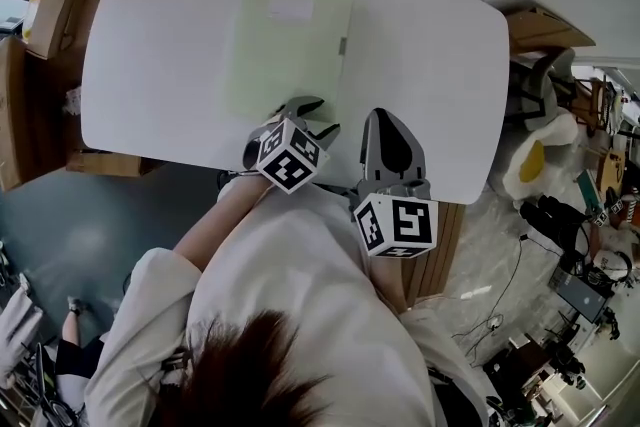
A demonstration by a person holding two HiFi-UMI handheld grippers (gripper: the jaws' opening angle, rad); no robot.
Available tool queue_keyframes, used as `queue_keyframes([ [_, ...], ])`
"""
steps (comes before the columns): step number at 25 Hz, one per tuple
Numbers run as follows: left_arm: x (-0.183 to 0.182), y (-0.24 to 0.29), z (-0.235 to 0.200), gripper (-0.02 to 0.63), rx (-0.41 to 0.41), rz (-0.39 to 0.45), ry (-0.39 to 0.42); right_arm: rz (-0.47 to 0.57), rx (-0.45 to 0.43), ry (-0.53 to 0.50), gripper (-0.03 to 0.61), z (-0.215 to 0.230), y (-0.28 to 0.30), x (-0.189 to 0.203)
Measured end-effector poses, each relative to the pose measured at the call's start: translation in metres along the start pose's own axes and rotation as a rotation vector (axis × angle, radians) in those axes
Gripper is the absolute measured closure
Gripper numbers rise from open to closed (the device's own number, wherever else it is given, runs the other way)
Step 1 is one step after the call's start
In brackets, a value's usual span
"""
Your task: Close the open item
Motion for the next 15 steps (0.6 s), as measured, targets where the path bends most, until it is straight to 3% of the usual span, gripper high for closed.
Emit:
queue_keyframes([
  [4, 0.0, -0.001, -0.008, 0.435, -0.045, 0.013, -0.048, 0.0, -0.004, 0.001, 0.568, -0.004, 0.001, 0.001],
  [7, -0.002, -0.003, -0.022, 0.588, -0.112, 0.017, -0.114, -0.006, -0.004, -0.008, 0.568, -0.002, 0.004, 0.003],
  [15, -0.005, 0.0, -0.027, 0.604, -0.134, -0.018, -0.193, -0.015, -0.02, -0.013, 0.568, -0.002, 0.015, 0.005],
])
Point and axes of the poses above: the fingertips, and each gripper's own axes: y forward along the fingers, z to its right, x out of its underside, the point moved 4 cm from there along -y, backward along the fingers, and after that the axes turned 10 degrees about -y, right-handed, at the moved point
